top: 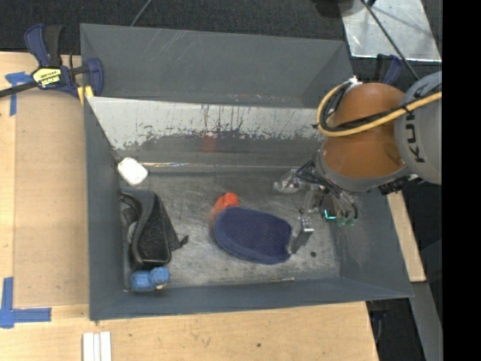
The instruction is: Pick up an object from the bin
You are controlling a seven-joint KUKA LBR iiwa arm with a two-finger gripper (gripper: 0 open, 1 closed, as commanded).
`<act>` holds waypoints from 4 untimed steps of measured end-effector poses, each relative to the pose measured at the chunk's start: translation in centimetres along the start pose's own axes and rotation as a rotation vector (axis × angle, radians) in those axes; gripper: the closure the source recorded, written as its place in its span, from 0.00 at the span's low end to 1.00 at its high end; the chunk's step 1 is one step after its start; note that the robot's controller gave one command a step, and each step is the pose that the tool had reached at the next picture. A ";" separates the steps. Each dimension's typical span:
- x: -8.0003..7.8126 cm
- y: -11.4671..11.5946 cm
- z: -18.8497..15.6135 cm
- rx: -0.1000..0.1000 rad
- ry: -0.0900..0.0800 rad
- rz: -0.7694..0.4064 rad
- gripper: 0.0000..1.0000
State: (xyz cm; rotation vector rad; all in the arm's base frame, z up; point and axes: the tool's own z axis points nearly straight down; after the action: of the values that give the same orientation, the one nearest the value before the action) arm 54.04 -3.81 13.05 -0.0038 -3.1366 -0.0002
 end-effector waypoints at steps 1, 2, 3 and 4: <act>1.2 4.7 5.9 0.002 -0.015 0.081 0.00; 3.8 2.4 3.0 0.001 -0.005 -0.166 0.00; 3.2 3.8 2.4 -0.001 -0.009 0.189 0.00; -3.1 4.4 5.9 -0.001 -0.004 0.203 0.00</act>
Offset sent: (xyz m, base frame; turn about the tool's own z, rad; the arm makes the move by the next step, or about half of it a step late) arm -0.0154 0.0476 -0.0605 0.0797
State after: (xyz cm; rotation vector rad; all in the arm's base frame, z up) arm 57.17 0.59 7.15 -0.3214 -3.1245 -0.0007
